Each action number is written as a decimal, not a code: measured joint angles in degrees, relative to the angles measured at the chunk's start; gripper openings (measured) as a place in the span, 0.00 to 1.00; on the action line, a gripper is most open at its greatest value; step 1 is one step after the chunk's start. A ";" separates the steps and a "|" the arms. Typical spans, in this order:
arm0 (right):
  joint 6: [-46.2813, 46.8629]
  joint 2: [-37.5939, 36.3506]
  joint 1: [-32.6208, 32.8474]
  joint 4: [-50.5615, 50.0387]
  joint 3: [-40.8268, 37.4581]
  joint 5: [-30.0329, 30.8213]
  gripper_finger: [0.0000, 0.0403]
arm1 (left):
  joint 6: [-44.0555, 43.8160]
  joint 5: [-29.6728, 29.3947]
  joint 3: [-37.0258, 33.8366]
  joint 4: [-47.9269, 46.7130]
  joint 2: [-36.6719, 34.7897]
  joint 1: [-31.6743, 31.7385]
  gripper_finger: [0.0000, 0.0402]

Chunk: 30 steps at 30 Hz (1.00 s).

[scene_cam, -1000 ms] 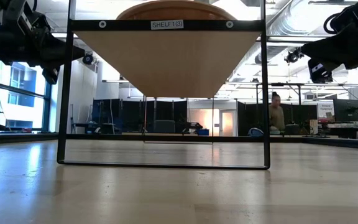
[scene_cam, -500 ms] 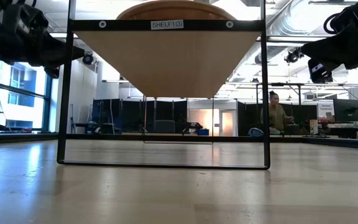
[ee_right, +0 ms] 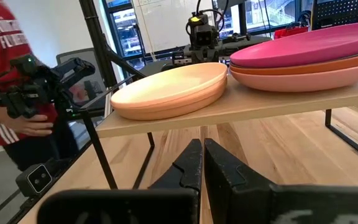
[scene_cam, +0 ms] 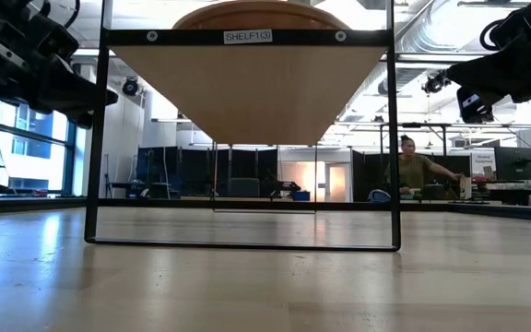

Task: Place and stack plates onto a shelf
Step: Return to Home Position

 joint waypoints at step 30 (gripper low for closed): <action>-0.02 0.02 -0.01 -0.02 0.00 0.00 0.00 | 0.14 -0.76 0.21 1.73 -9.20 0.02 0.00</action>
